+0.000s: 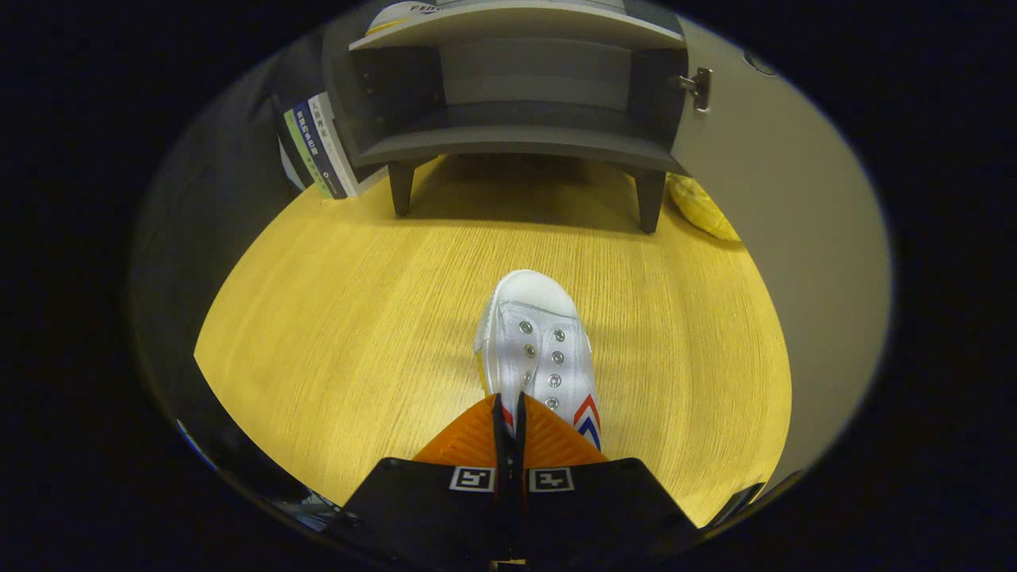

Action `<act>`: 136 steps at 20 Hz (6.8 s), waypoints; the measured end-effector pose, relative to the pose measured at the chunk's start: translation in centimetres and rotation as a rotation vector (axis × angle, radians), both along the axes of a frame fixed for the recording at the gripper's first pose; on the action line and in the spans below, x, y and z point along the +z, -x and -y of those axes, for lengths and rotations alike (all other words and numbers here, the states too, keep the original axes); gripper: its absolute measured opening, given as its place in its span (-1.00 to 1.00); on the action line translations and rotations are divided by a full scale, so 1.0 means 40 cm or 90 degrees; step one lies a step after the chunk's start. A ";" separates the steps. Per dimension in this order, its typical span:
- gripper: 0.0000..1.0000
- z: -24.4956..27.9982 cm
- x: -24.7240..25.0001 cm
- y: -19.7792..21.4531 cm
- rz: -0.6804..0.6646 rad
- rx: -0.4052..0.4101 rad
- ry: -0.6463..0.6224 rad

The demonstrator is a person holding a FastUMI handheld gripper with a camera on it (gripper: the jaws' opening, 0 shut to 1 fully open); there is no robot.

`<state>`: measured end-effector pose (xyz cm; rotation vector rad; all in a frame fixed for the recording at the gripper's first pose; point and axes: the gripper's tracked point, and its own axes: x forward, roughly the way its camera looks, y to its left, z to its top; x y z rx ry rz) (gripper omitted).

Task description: Open the shoe cabinet door, grab the shoes and put them into the shoe cabinet, then close the shoe cabinet door.

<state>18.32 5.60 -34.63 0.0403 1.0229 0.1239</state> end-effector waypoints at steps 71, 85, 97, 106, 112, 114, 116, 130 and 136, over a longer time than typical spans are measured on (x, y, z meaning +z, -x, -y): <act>0.98 -0.048 1.167 -0.055 0.632 -0.043 0.012; 0.98 0.331 1.180 0.402 0.614 -0.193 0.056; 0.96 0.740 1.168 0.304 0.609 -0.208 0.049; 0.93 0.742 1.143 0.173 0.588 -0.181 0.050; 0.91 0.676 1.141 0.178 0.575 -0.196 0.052; 0.90 0.619 1.140 0.185 0.572 -0.187 0.051; 0.90 0.572 1.146 0.181 0.573 -0.181 0.059; 0.91 0.246 1.107 0.085 0.545 -0.184 0.048; 0.94 0.113 1.121 0.010 0.553 -0.139 0.047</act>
